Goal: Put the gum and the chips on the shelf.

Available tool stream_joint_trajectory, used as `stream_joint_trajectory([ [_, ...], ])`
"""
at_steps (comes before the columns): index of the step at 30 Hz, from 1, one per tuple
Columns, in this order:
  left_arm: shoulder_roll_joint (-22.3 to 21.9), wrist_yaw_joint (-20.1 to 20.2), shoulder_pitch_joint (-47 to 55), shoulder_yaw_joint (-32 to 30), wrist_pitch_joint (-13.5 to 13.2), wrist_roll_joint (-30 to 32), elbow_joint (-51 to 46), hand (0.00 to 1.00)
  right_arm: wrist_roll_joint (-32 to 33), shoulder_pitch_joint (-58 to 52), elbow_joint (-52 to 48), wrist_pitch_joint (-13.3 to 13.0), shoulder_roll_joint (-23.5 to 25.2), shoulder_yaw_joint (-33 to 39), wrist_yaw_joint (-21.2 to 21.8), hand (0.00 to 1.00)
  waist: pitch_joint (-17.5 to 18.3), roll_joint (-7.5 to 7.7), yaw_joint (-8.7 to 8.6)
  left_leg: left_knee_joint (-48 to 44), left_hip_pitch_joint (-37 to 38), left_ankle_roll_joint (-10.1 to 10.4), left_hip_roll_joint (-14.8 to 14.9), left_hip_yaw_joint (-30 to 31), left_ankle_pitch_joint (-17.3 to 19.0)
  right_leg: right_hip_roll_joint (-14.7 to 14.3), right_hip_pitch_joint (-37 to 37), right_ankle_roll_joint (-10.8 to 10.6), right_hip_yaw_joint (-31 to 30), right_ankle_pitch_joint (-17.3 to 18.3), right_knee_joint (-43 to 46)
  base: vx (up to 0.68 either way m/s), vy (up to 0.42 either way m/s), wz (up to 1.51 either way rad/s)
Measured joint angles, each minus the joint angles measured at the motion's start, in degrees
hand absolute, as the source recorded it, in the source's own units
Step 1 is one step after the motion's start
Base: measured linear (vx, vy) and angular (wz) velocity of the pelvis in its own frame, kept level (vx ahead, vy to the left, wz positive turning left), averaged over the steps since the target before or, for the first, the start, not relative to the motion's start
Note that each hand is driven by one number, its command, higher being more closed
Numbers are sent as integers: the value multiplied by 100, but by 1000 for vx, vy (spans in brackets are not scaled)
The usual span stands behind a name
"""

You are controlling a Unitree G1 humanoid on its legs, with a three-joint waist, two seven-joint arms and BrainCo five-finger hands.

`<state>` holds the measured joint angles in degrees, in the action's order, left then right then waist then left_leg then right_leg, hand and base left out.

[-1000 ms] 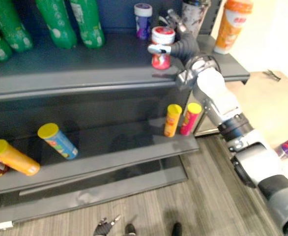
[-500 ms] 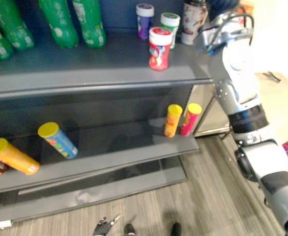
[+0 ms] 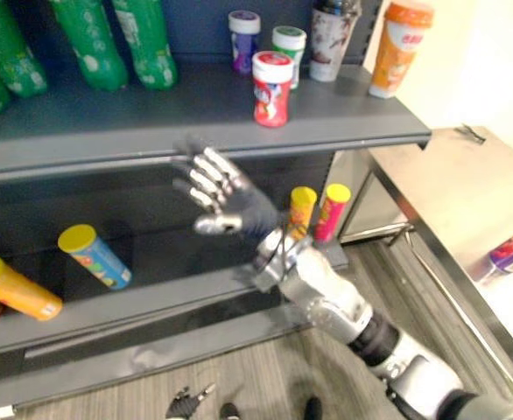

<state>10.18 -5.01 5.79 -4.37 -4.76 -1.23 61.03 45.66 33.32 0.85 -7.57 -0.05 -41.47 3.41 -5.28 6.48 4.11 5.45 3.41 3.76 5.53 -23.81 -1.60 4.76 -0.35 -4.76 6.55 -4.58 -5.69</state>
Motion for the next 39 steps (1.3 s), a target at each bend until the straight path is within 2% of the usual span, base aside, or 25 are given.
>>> stream_joint_trajectory([
  [7,4,-136,3,74,3,238,59,0,212,-1245,201,256,-160,-450,337,0,38,-67,-91,0,-4,-1,-11,-24,0,12,-32,-3,-18,3,42,-5,-1,-1],
  [11,-11,-146,-3,69,0,253,130,0,201,-2067,509,389,-424,-307,367,0,84,-124,-101,0,-14,-3,-24,19,-1,26,-32,-6,12,5,37,-9,-5,6],
  [12,-27,-145,-1,67,-4,262,190,0,61,-2584,611,400,-525,-129,468,0,115,-163,-129,0,-15,-4,-36,49,5,40,-17,-8,44,8,31,3,-2,9],
  [14,-40,-144,10,66,-9,266,222,0,-209,-2885,695,408,-592,9,547,0,126,-197,-182,0,-25,5,-46,68,11,53,-14,-11,61,10,20,-5,1,7],
  [16,-82,-141,28,59,-9,324,243,0,-725,-3500,915,432,-702,435,636,0,159,-275,-239,1,-25,30,-59,71,50,65,5,-37,62,28,-19,0,0,0],
  [18,-113,-130,38,60,-14,447,247,0,-946,-3845,1145,436,-760,788,675,0,181,-313,-240,1,-25,34,-60,70,57,67,5,-35,61,33,-21,0,0,0],
  [20,-160,-87,38,51,-22,479,247,0,-1668,-4229,1631,434,-855,1461,721,0,173,-389,-250,1,-25,35,-59,71,62,67,5,-2,62,55,-23,0,0,0],
  [21,-174,-83,42,48,-25,479,247,0,-1816,-4298,1818,426,-869,1680,717,0,174,-410,-254,1,-26,35,-59,72,62,66,4,2,62,59,-24,0,0,0],
  [22,-212,-79,60,15,-32,481,247,0,-2116,-4402,2325,426,-879,2198,694,0,182,-455,-265,1,-27,38,-59,74,65,65,3,4,64,61,-26,0,0,0],
  [26,-254,35,120,-14,-133,470,251,0,-2692,-4501,3584,305,-935,3318,529,0,220,-530,-307,1,-30,50,-54,91,75,57,7,-10,79,64,-29,0,0,0],
  [29,-268,121,138,-39,-162,368,279,0,-2870,-4469,4509,168,-884,4027,317,0,238,-559,-341,1,-28,61,-52,92,83,53,8,-29,80,61,-31,0,0,0],
  [34,-277,170,178,-41,-221,358,291,0,-3071,-4507,5454,108,-730,4757,66,0,253,-589,-398,1,-6,61,-57,87,93,58,28,-32,75,63,-35,0,0,0],
  [39,-280,242,185,-44,-229,354,331,0,-3220,-4631,5758,99,-545,5218,-71,0,250,-607,-413,1,86,63,-64,63,125,68,103,-10,55,90,-62,-3,-1,-1],
])
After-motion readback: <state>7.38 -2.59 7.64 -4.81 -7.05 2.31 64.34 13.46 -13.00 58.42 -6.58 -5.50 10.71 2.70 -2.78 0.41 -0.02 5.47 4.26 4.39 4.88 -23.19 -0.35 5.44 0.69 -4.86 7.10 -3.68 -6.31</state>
